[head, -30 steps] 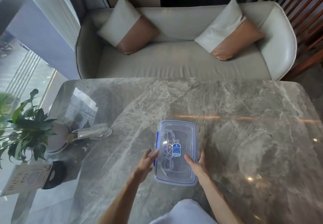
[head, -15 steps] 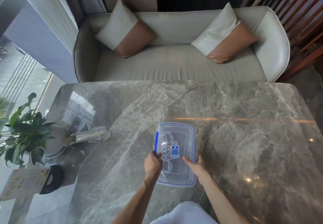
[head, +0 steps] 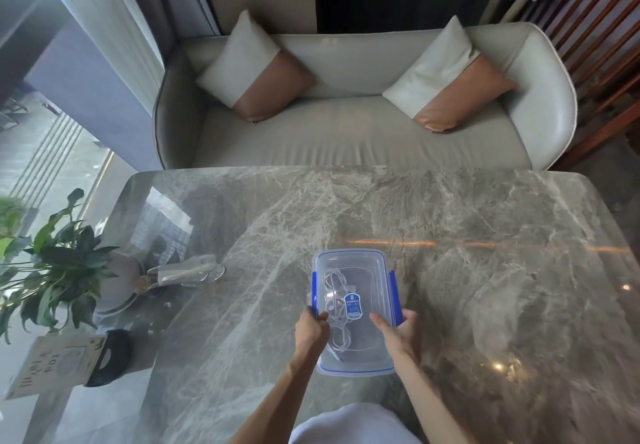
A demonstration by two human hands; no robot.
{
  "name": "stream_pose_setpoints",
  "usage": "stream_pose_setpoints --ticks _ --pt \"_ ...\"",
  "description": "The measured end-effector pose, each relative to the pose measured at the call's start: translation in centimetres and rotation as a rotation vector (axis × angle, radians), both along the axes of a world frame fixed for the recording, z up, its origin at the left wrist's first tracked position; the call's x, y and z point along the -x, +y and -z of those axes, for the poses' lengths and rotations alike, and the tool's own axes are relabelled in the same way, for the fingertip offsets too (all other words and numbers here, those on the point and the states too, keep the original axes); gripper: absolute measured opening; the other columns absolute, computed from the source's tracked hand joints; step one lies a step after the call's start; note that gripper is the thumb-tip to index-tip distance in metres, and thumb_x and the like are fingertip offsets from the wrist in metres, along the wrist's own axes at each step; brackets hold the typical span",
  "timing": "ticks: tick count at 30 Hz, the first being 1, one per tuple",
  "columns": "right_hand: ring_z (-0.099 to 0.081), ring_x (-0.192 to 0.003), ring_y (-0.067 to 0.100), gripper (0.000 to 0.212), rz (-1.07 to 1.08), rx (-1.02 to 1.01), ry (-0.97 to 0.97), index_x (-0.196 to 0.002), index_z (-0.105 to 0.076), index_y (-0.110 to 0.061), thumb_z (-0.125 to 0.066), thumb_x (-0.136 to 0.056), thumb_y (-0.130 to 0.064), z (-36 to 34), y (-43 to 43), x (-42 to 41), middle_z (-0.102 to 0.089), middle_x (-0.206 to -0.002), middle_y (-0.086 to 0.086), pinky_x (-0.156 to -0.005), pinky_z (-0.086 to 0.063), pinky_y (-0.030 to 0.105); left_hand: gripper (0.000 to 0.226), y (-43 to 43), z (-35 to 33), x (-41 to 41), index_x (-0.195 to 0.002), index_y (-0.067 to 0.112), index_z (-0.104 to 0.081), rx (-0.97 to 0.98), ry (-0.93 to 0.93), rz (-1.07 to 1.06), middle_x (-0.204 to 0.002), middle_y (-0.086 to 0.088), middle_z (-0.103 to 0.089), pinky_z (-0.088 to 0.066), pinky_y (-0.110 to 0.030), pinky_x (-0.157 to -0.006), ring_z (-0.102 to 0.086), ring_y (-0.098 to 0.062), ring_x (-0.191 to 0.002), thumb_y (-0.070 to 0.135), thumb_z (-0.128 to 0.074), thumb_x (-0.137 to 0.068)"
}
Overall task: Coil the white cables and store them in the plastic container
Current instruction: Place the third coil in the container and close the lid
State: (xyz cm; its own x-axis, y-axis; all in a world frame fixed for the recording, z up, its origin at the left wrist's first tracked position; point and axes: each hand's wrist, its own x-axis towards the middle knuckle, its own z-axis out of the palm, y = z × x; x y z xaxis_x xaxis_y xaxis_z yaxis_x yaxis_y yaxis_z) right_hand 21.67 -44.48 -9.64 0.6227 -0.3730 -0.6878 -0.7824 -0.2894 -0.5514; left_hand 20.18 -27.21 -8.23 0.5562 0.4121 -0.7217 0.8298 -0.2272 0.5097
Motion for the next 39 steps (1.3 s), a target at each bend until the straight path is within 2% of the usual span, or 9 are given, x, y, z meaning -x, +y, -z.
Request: stream_pose_setpoints --ticks 10,13,17,20,23,26,29,34,39 --pt "-0.067 -0.097 0.033 0.041 -0.121 0.249 -0.192 -0.116 -0.067 -0.018 -0.077 -0.084 -0.040 -1.6 0.5 -0.4 -0.074 -0.113 0.010 -0.085 -0.052 0.039 0.020 -1.8 -0.1 2.1 -0.113 0.007 -0.044 0.125 0.021 -0.077 -0.106 -0.017 -0.062 -0.049 -0.030 -0.064 -0.057 -0.026 -0.078 0.016 -0.051 -0.096" --pt "-0.064 -0.111 0.029 0.046 -0.383 0.339 -0.276 -0.128 -0.067 -0.020 -0.074 -0.087 -0.039 -1.6 0.5 -2.7 -0.070 -0.123 0.005 -0.094 -0.049 0.040 0.022 -2.4 -0.8 3.8 -0.104 0.011 -0.045 0.206 0.063 -0.125 -0.095 -0.016 -0.062 -0.051 -0.030 -0.052 -0.058 -0.024 -0.065 0.031 -0.053 -0.099" --pt "-0.052 -0.127 0.019 0.053 -0.865 0.559 -0.353 -0.145 -0.050 -0.036 -0.057 -0.094 -0.050 -2.2 2.1 -6.3 -0.061 -0.136 -0.009 -0.107 -0.030 0.034 0.029 -4.0 -2.2 6.9 -0.077 0.014 -0.052 0.335 0.192 0.155 -0.066 -0.005 -0.056 -0.049 -0.032 -0.053 -0.058 -0.018 -0.047 0.032 -0.048 -0.099" --pt "-0.032 -0.147 0.024 0.057 -1.054 0.637 -0.358 -0.154 -0.035 -0.035 -0.047 -0.100 -0.049 -2.8 3.5 -7.4 -0.043 -0.157 -0.004 -0.122 -0.012 0.047 0.021 -3.5 -2.1 7.8 -0.078 0.017 -0.059 -0.264 -0.145 0.516 -0.079 -0.007 -0.063 -0.049 -0.040 -0.069 -0.066 -0.033 -0.081 0.023 -0.048 -0.095" --pt "-0.036 -0.146 0.038 0.055 -0.899 0.656 -0.417 -0.151 -0.043 -0.030 -0.054 -0.098 -0.043 -3.6 4.4 -4.6 -0.046 -0.155 0.012 -0.118 -0.023 0.060 0.034 -1.0 -2.1 7.1 -0.113 0.020 -0.068 -0.601 -0.475 0.716 -0.104 -0.007 -0.067 -0.055 -0.039 -0.073 -0.067 -0.033 -0.091 0.019 -0.065 -0.078" --pt "-0.041 -0.142 0.043 0.056 -0.911 0.614 -0.336 -0.149 -0.046 -0.035 -0.028 -0.100 -0.056 -2.9 4.7 1.8 -0.048 -0.154 0.012 -0.106 -0.036 0.066 0.068 1.7 -1.5 5.1 -0.147 0.029 -0.045 -0.665 -0.342 0.871 -0.153 -0.014 -0.042 -0.030 -0.063 -0.109 -0.038 -0.039 -0.141 0.045 -0.065 -0.084" --pt "-0.044 -0.141 0.041 0.070 -0.990 0.620 -0.235 -0.146 -0.049 -0.038 -0.003 -0.098 -0.062 -1.5 3.6 4.9 -0.048 -0.154 0.009 -0.102 -0.040 0.069 0.073 2.8 0.7 4.8 -0.155 0.038 -0.010 -0.624 -0.285 0.995 -0.162 0.000 0.019 0.010 -0.061 -0.113 0.021 -0.023 -0.147 0.071 -0.029 -0.092" --pt "-0.015 -0.152 0.036 0.064 -1.105 0.650 -0.259 -0.154 -0.029 -0.041 -0.009 -0.098 -0.062 -0.7 2.3 1.0 -0.023 -0.165 0.007 -0.119 -0.010 0.060 0.076 1.3 2.2 2.6 -0.145 0.043 0.032 -0.657 -0.102 0.984 -0.148 0.002 0.051 0.013 -0.066 -0.113 0.043 -0.028 -0.139 0.077 -0.009 -0.089" --pt "0.011 -0.154 0.036 0.066 -1.173 0.698 -0.216 -0.157 0.000 -0.043 -0.029 -0.099 -0.055 -0.1 2.2 -4.8 0.007 -0.169 0.006 -0.121 0.011 0.058 0.073 0.9 1.1 -2.7 -0.146 0.041 0.031 -0.685 -0.064 1.024 -0.158 -0.006 0.033 -0.002 -0.064 -0.117 0.021 -0.036 -0.149 0.073 -0.008 -0.093"
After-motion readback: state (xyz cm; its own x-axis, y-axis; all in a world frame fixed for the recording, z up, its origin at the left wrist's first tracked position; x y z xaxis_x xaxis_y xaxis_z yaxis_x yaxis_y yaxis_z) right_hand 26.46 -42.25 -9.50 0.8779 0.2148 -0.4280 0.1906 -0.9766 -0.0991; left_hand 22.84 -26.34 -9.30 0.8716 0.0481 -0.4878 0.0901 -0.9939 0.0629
